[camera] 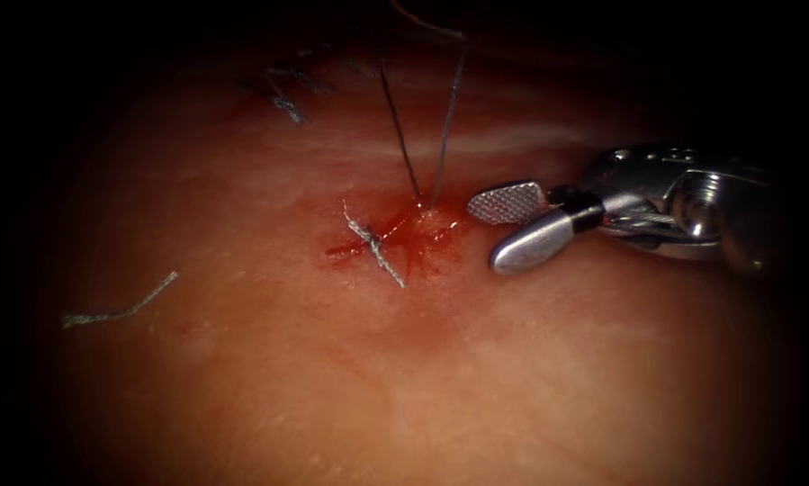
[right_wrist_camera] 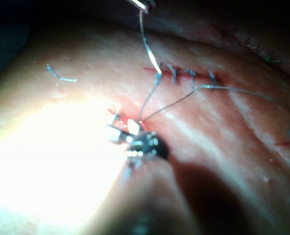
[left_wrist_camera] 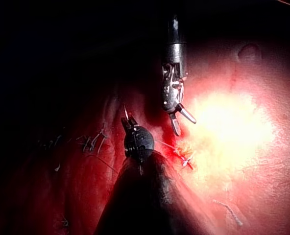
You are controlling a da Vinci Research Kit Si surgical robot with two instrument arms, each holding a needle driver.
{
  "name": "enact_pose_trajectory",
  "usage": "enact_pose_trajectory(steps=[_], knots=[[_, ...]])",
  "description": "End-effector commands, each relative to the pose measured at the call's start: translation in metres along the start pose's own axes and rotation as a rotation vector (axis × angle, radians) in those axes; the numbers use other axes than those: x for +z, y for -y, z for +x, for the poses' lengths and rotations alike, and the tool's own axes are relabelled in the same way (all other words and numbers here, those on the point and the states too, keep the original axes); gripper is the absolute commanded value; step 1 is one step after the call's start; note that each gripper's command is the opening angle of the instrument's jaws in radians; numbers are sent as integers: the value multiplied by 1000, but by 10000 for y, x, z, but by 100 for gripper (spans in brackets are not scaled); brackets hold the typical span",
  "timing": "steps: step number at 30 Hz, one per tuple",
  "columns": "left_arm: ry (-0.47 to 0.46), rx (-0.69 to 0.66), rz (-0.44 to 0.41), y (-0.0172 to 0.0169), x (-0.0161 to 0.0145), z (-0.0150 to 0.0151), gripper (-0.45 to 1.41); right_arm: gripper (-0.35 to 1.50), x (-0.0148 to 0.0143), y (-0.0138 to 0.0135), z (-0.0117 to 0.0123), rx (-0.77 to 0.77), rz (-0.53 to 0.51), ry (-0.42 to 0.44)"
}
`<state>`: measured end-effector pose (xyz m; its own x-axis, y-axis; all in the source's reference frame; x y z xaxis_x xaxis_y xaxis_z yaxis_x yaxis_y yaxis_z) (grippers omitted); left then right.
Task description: Wound Closure
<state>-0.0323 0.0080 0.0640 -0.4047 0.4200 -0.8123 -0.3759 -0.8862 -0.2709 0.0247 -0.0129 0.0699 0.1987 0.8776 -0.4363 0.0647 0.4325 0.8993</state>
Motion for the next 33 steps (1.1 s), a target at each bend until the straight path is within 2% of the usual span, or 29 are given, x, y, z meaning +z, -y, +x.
enact_pose_trajectory(steps=[1, 7, 10, 13, 19, 23, 24, 25, 26, 27, 29, 33], knots=[[-2, 1, -4, 0, 11, -2, -45, 99, 12, 1, -3, 0, 5, -2], [-16, 4, -5, 10, 8, 3, -45, 96, 13, 8, 8, 5, 1, -12], [-36, -4, -2, 21, 2, 13, -45, 96, 13, 12, 7, 5, 3, -11], [-34, -4, 5, 16, 1, 12, -45, 96, 12, 15, 5, 4, 7, -8], [-38, 15, 7, -19, 0, -5, -45, 98, 27, 9, 0, -7, -6, -41], [-44, 29, -2, -48, -10, -22, -45, 98, 39, -5, -9, 54, -69, -96], [-65, 24, 4, -58, -15, -30, -45, 88, 37, -10, -7, 112, -119, -148], [-65, 24, 4, -58, -15, -30, -45, 88, 37, -10, -7, 112, -119, -148], [-79, 17, 10, -65, -18, -35, -45, 74, 36, -13, -6, 140, -145, -183], [-86, 15, 11, -70, -20, -39, -45, 69, 35, -15, -5, 155, -160, -208], [-97, 13, 11, -81, -22, -49, -45, 62, 33, -17, -4, 197, -179, -250], [-112, 5, 11, -96, -26, -63, -45, 62, 35, -14, -6, 241, -181, -289]])
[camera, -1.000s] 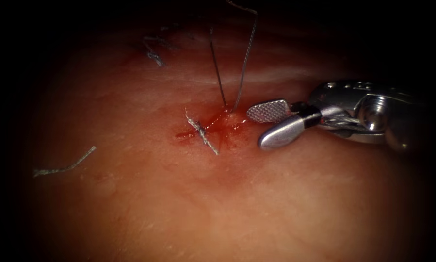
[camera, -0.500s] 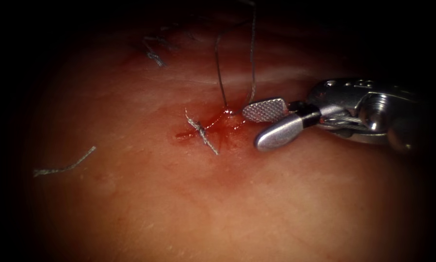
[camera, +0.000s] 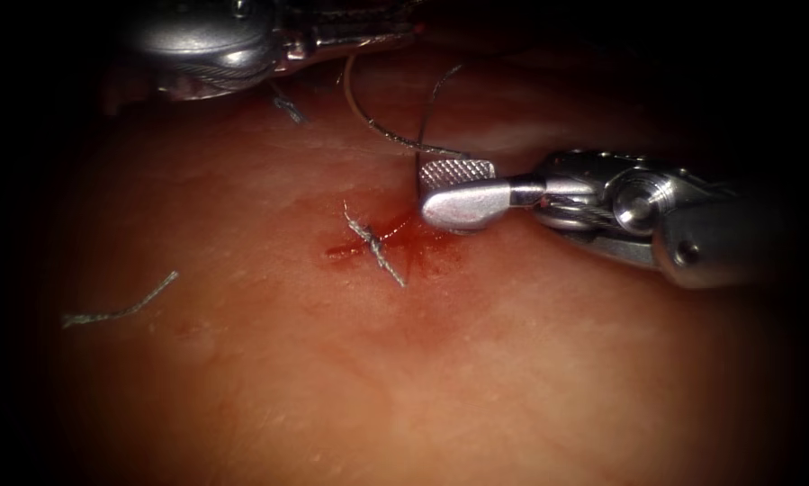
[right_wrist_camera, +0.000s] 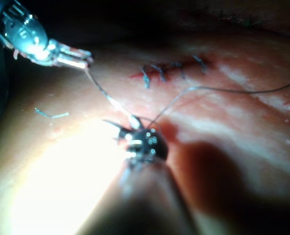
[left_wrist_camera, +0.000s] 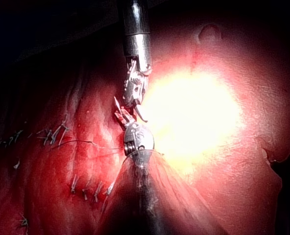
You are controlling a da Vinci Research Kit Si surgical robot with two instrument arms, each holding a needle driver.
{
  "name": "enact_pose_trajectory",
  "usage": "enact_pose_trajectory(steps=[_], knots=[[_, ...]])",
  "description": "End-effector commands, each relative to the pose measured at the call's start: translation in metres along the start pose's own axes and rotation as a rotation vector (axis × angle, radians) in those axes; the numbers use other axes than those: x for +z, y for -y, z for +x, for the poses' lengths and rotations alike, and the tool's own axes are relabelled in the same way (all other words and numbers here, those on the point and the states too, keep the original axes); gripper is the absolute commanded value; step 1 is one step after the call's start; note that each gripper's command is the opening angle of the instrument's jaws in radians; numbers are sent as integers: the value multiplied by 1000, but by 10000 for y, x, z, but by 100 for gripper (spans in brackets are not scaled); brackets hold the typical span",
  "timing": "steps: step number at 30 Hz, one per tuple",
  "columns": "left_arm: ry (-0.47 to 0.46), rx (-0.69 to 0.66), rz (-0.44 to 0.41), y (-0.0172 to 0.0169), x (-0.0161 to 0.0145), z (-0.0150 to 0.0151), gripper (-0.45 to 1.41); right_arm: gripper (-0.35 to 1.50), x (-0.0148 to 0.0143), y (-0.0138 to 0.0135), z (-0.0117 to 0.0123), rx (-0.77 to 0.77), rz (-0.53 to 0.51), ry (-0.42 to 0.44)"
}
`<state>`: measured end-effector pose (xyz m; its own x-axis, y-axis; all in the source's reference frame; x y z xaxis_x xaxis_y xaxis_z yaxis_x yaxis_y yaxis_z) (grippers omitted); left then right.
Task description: Wound Closure
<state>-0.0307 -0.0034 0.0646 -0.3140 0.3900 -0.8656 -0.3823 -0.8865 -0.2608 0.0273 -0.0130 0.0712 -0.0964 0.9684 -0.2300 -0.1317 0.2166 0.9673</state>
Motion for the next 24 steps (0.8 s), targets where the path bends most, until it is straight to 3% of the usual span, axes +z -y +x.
enact_pose_trajectory(steps=[1, 9, 13, 24], knots=[[-9, -6, 2, -4, 5, -6, -45, 62, 8, 0, -7, 8, 3, -1], [-26, -12, 3, -14, -7, -4, -45, 64, 20, -5, -17, 23, 10, 2], [-29, -9, -3, -21, -7, -5, -45, 71, 20, -3, -10, 31, 24, -18], [-31, -3, -4, -25, -7, -10, -45, 68, 17, 7, 3, 23, 44, -32]])
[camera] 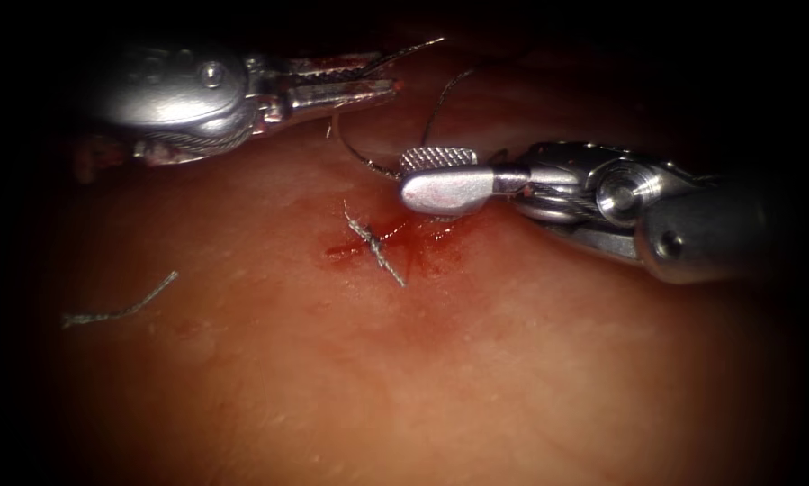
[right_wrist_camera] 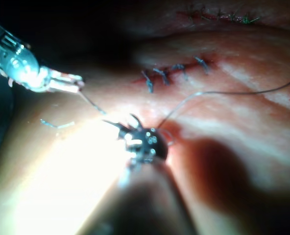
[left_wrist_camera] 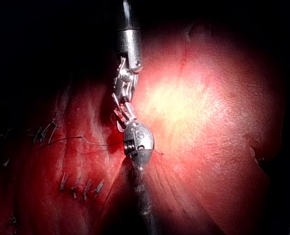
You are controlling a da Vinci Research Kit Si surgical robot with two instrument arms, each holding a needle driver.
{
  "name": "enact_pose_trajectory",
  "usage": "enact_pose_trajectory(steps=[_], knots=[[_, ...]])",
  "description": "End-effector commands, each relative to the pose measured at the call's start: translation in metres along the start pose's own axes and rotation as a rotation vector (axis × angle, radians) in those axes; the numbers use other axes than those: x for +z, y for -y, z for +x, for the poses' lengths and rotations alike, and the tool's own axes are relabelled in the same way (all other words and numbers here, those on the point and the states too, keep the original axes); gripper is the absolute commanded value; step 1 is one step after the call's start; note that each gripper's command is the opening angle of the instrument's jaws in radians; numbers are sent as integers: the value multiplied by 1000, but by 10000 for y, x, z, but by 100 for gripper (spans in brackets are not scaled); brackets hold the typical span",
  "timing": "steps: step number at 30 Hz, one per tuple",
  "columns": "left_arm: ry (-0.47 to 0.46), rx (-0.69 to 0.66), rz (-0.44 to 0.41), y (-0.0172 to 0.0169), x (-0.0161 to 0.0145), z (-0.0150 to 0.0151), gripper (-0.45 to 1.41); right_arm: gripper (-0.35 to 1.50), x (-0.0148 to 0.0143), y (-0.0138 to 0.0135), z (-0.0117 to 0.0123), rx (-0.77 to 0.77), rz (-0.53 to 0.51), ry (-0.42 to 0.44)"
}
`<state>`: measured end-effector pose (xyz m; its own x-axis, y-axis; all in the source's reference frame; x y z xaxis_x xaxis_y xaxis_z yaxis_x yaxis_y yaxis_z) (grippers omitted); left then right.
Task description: Wound Closure
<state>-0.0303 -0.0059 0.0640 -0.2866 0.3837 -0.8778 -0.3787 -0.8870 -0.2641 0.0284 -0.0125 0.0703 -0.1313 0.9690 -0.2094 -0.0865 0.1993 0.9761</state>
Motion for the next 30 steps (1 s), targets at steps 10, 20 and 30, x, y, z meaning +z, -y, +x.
enact_pose_trajectory(steps=[10, 20, 30], knots=[[-1, -2, -2, -2, 4, -4, -45, -35, 7, -11, -18, -139, 59, 99], [-5, -144, -71, 3, 1, 4, 71, -35, -8, -21, 3, -331, 64, 141], [110, -189, -351, -13, -11, 2, 104, -35, -19, -25, 16, -653, 102, 306]])
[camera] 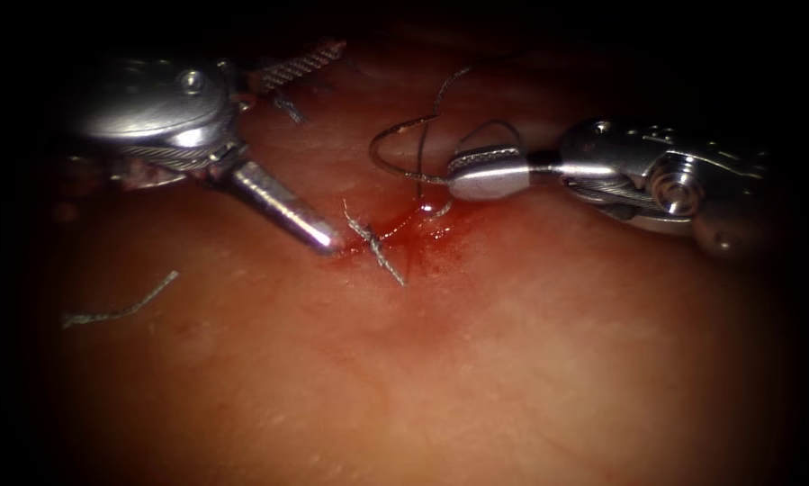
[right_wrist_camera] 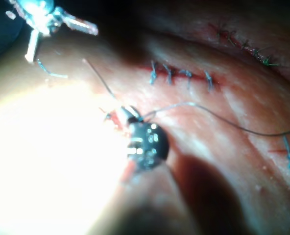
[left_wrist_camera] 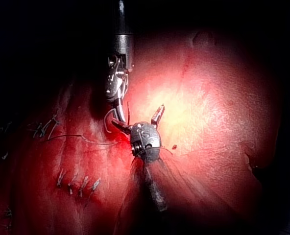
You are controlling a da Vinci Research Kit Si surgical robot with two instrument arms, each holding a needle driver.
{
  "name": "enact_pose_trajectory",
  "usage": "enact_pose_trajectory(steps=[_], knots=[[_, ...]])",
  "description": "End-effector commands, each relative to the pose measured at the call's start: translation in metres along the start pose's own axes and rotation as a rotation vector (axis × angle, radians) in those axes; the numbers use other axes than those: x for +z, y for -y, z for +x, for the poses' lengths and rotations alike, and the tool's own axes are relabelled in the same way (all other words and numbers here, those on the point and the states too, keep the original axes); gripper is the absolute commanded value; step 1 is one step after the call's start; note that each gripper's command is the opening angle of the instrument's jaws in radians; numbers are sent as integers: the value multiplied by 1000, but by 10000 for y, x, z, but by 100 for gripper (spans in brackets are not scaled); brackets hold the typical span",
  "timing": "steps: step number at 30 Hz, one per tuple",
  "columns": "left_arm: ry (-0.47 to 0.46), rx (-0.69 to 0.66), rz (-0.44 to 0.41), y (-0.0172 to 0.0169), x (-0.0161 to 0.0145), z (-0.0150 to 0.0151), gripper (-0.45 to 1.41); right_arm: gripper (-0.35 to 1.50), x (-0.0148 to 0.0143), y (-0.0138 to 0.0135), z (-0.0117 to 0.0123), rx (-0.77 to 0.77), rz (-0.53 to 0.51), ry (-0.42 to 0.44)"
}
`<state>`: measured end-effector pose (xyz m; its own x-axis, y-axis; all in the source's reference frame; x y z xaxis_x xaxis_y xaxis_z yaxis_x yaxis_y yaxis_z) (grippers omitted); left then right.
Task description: Wound Closure
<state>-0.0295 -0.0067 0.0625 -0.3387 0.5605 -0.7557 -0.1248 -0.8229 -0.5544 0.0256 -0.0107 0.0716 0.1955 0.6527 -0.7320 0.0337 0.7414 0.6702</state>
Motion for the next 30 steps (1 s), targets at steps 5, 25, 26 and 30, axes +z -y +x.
enact_pose_trajectory(steps=[5, 25, 26, 30], knots=[[84, 61, -147, -16, 6, -17, 91, -35, 3, -8, 8, -169, 122, 121], [240, 129, -317, 3, 85, -61, 22, -35, 23, 23, 29, -365, 345, 205], [240, 131, -321, 3, 85, -60, 14, -35, 24, 22, 29, -368, 348, 208], [263, 143, -352, -2, 82, -61, -45, -35, 24, 21, 27, -377, 347, 213]])
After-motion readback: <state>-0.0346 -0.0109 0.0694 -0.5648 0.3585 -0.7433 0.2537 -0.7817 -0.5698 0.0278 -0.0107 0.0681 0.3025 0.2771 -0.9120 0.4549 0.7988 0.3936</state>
